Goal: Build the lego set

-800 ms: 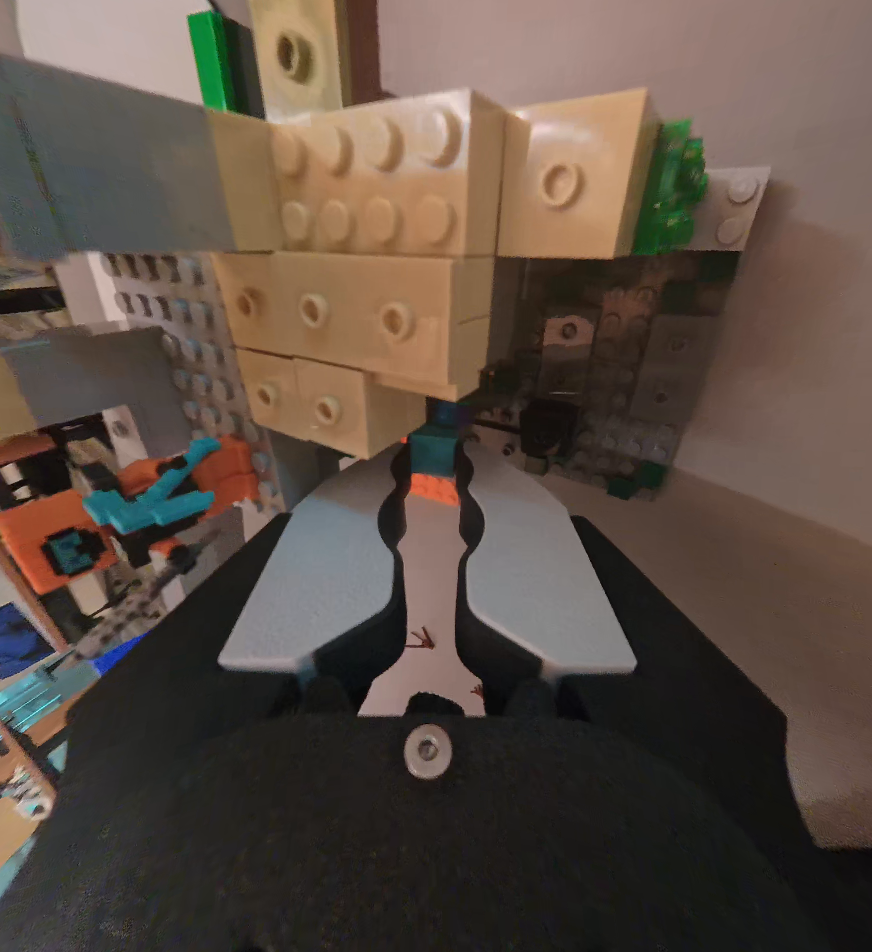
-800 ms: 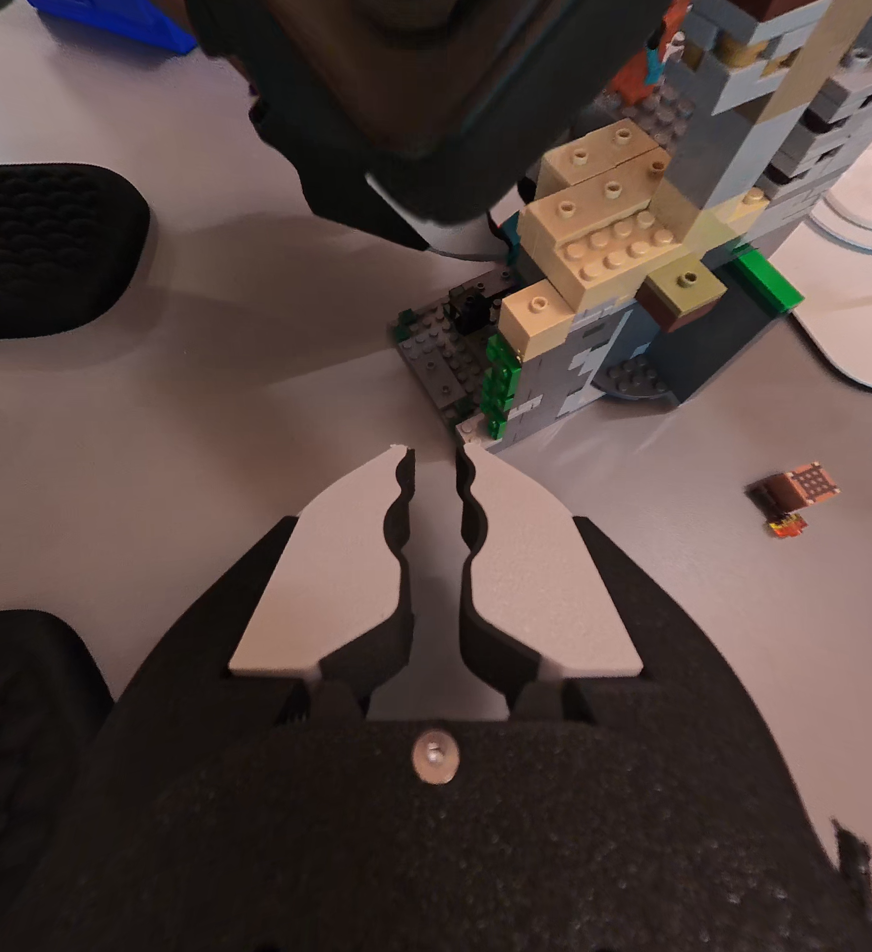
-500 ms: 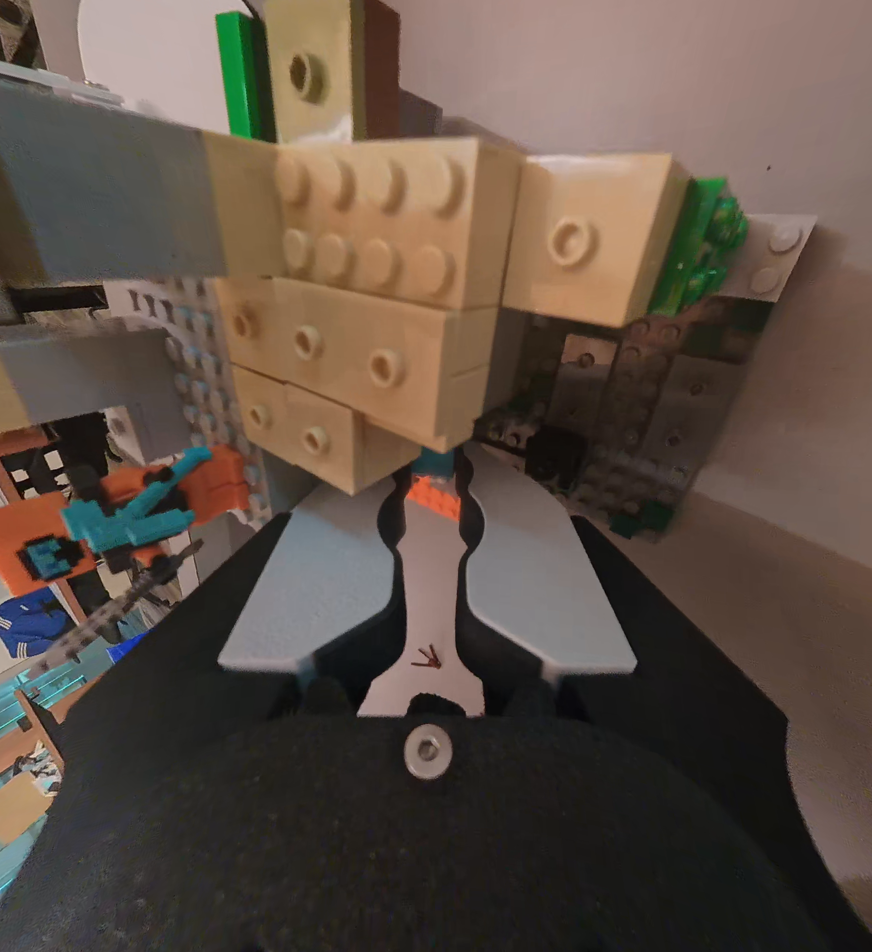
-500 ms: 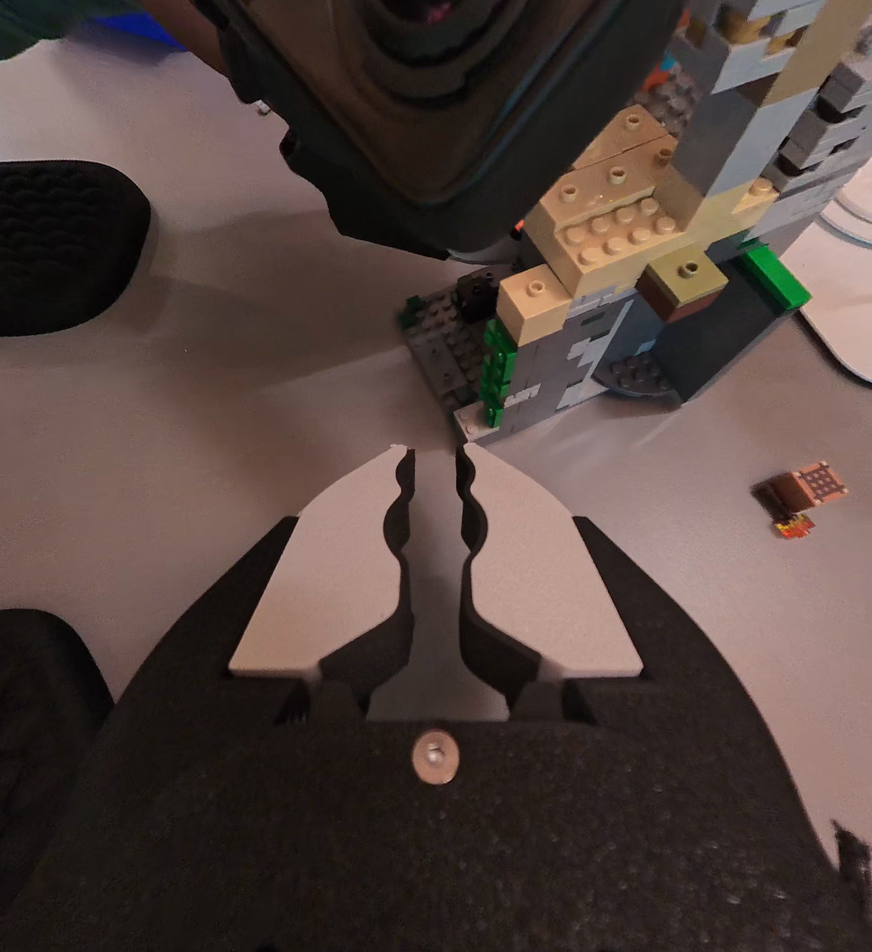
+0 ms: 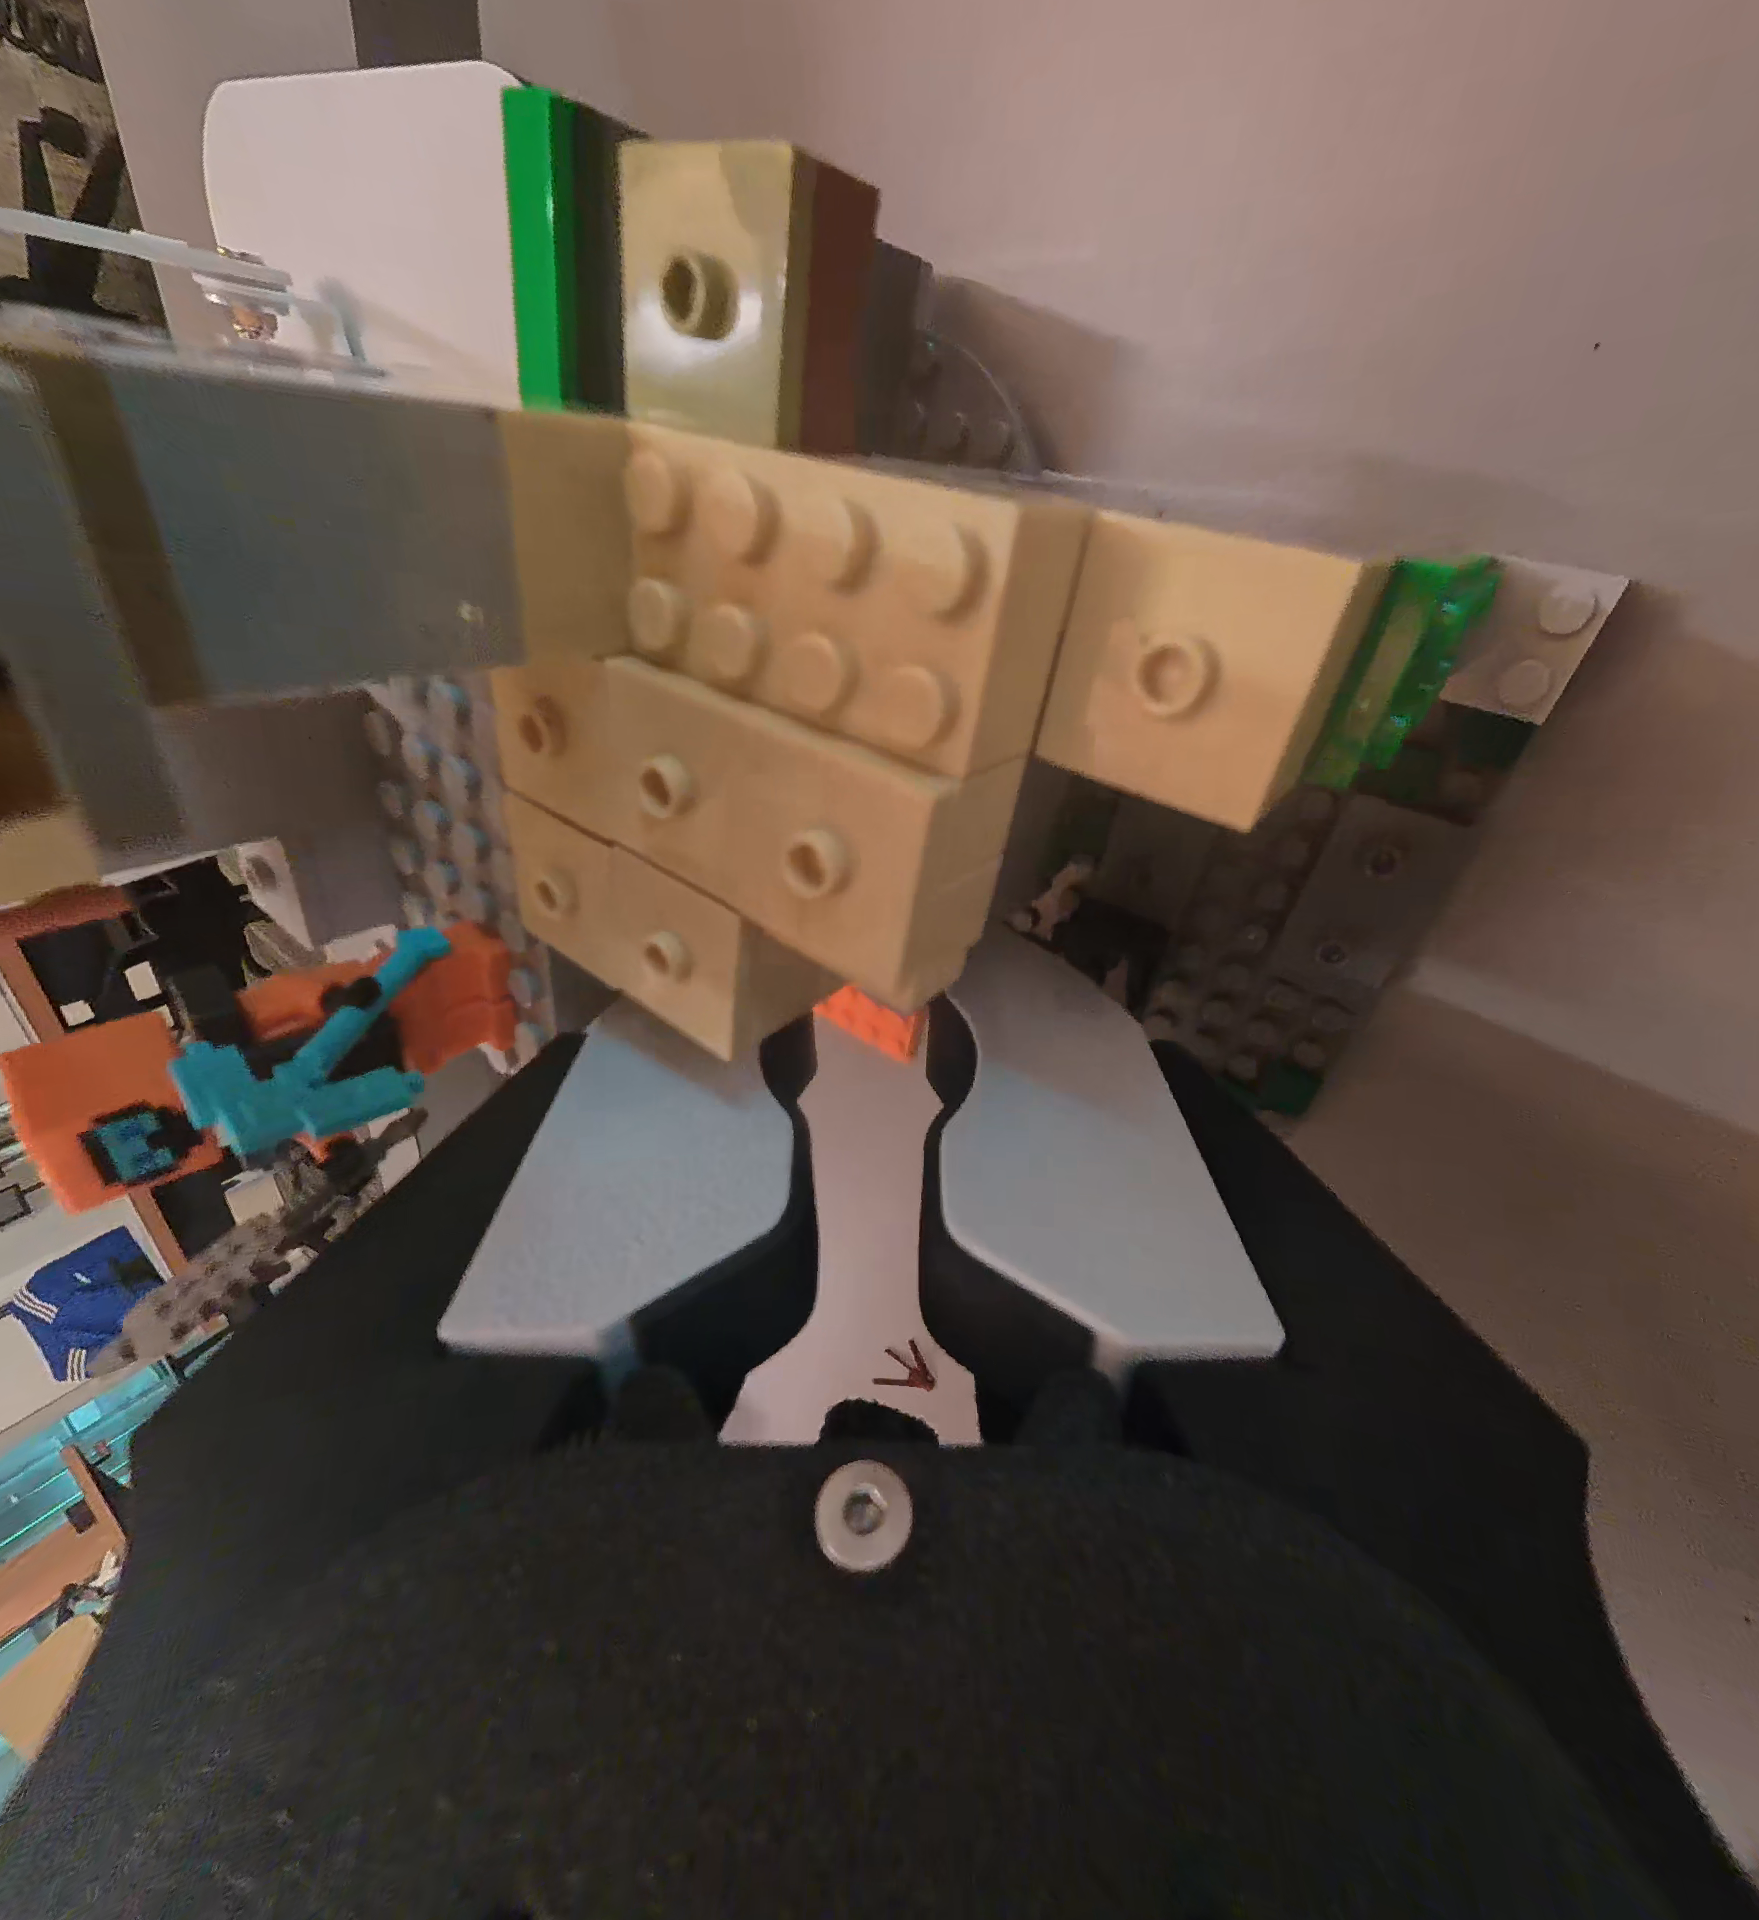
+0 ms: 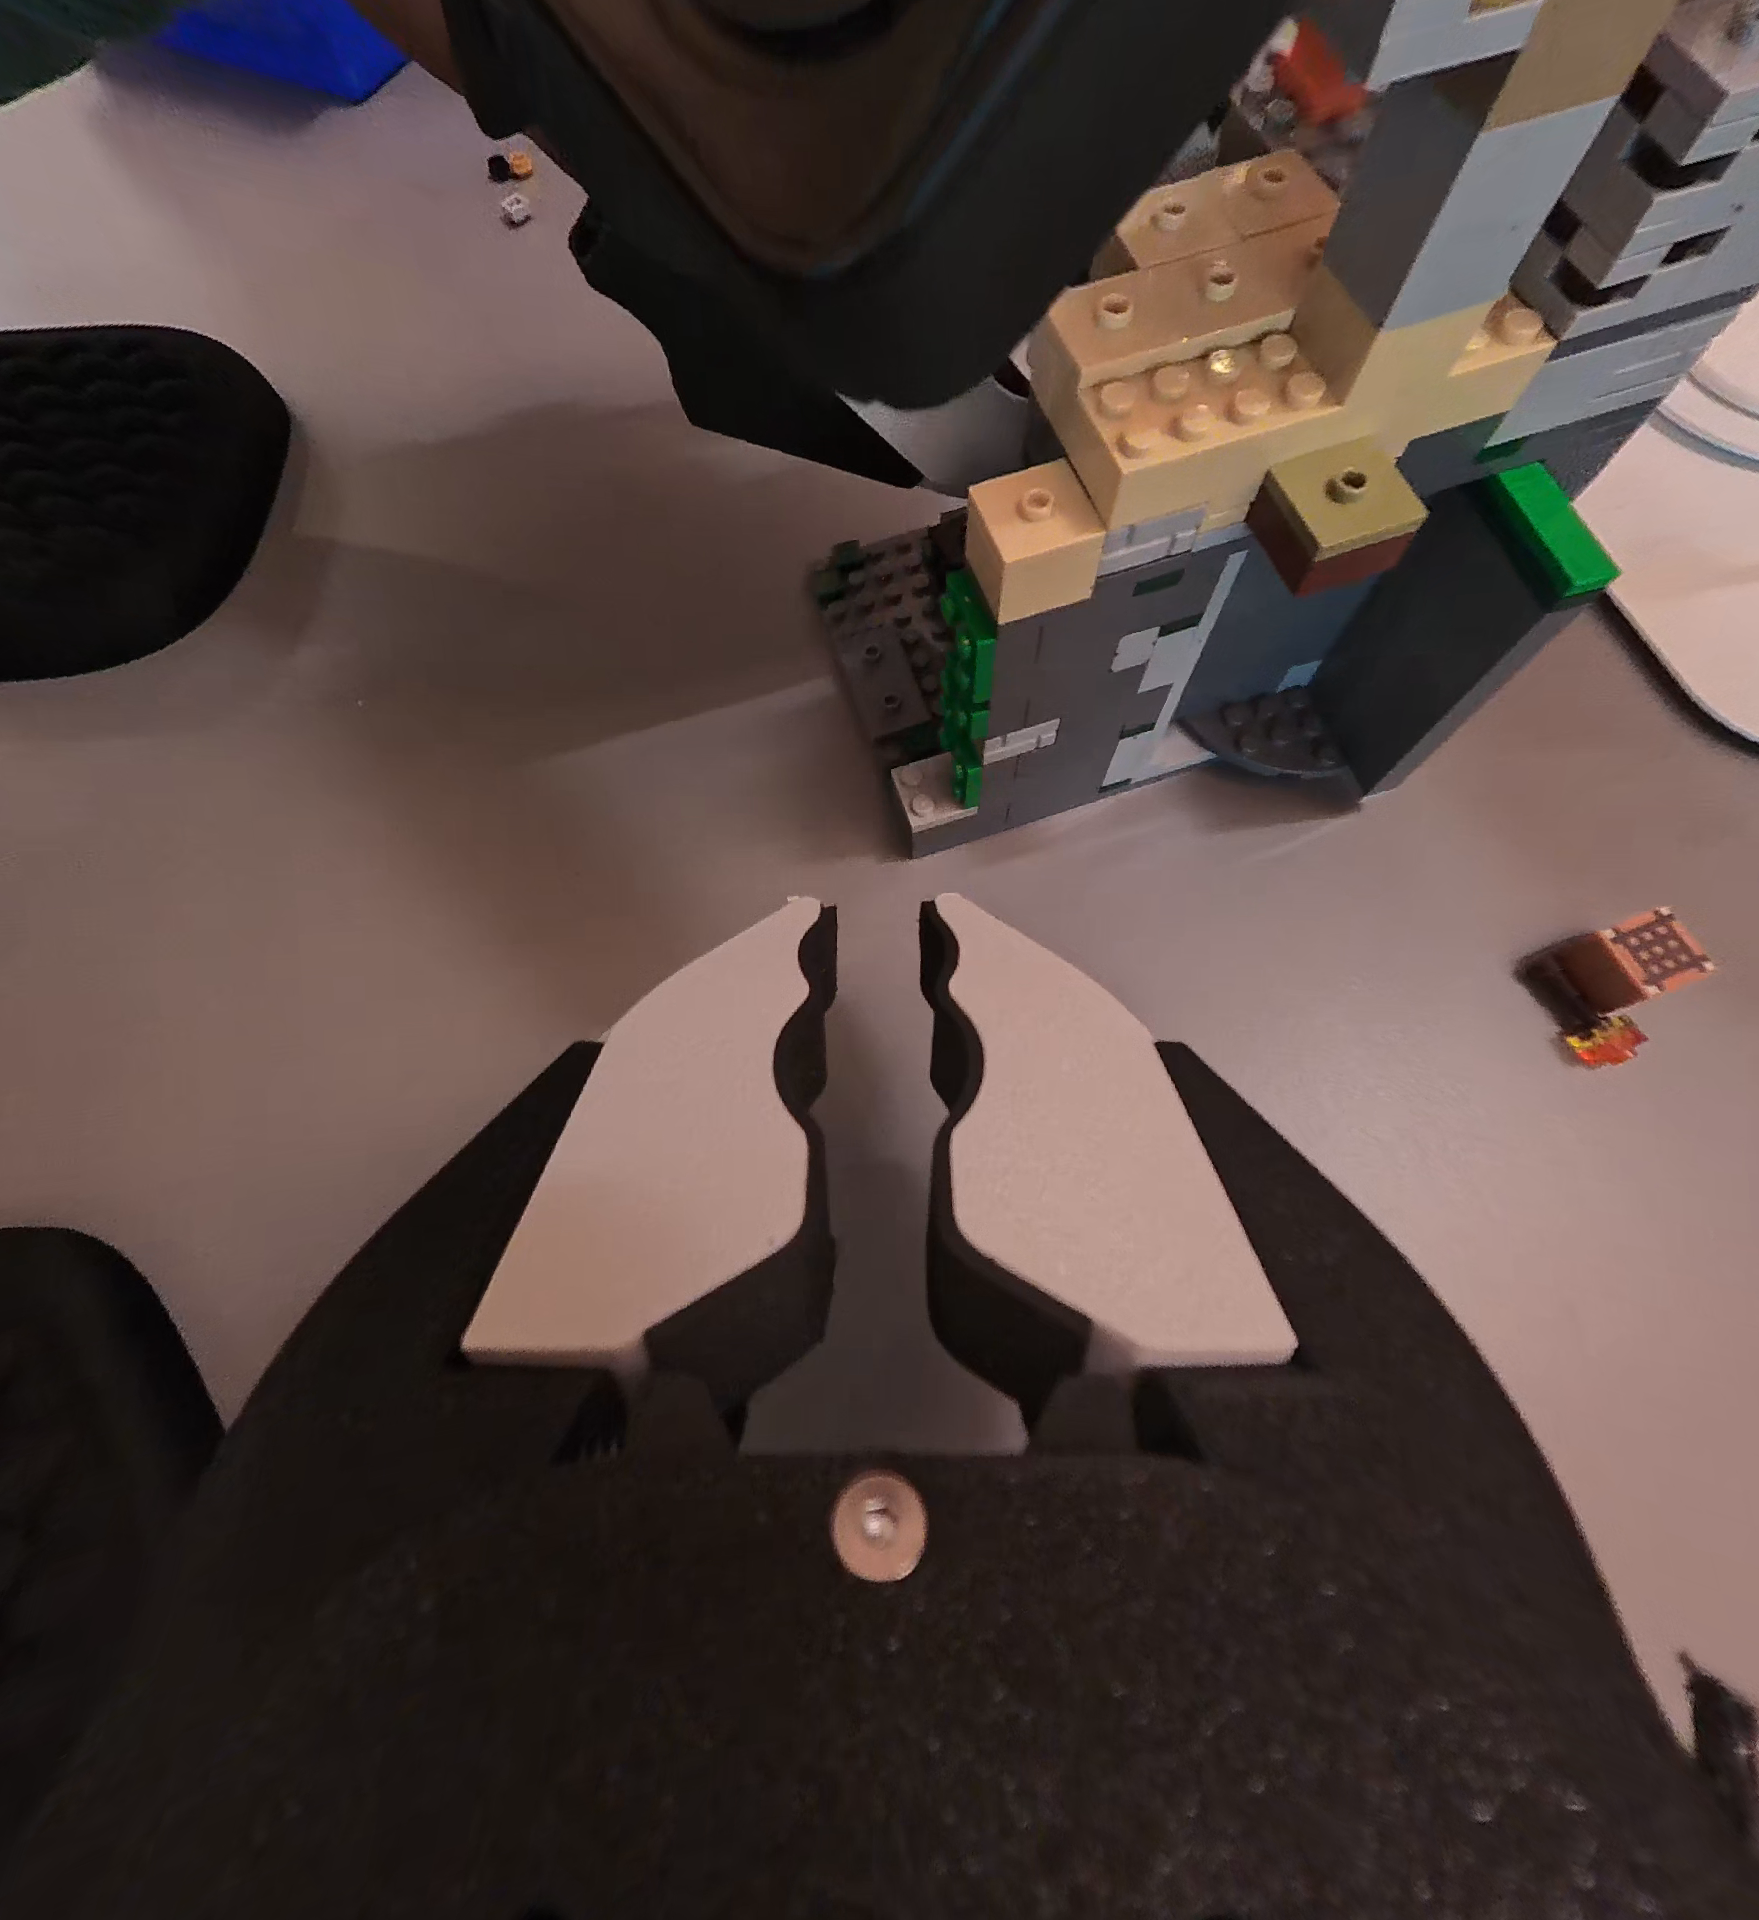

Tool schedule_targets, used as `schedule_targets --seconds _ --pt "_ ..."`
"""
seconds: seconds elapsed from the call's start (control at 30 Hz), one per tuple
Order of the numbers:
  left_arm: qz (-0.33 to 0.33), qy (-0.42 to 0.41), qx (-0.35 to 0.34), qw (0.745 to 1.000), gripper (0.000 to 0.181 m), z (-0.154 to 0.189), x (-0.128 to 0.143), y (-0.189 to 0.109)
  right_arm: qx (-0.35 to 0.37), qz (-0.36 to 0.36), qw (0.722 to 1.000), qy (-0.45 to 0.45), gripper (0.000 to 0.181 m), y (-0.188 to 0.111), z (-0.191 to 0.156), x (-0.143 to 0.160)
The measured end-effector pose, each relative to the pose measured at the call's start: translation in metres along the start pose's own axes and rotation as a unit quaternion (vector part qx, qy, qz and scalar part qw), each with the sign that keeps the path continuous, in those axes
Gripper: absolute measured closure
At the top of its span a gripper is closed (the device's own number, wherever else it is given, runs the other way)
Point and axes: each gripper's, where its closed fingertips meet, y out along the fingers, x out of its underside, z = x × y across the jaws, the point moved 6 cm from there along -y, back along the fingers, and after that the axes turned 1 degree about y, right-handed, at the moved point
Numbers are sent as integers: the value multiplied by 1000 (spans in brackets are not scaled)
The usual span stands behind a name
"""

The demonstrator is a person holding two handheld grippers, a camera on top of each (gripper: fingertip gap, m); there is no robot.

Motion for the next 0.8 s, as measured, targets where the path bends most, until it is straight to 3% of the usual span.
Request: schedule_targets --seconds 0.23,0.37,0.47,0.57,0.67,0.8 --pt "29 -23 -16 999 163 0 2 1 14 32 999 6 159 0 -3 -10" --pt "39 -35 -12 999 163 -1 5 2 72 70 993 65 123 9 -5 -28" --pt "49 -43 -7 998 164 -2 6 3 140 62 984 92 116 27 -5 -30" --pt "50 -39 -12 998 164 -4 7 5 187 42 977 99 123 41 -1 -32" --pt "56 -39 -13 998 163 -6 7 6 201 45 972 113 150 48 5 -34" --pt "62 -43 -16 997 163 -6 10 8 203 38 974 87 155 44 8 -32"
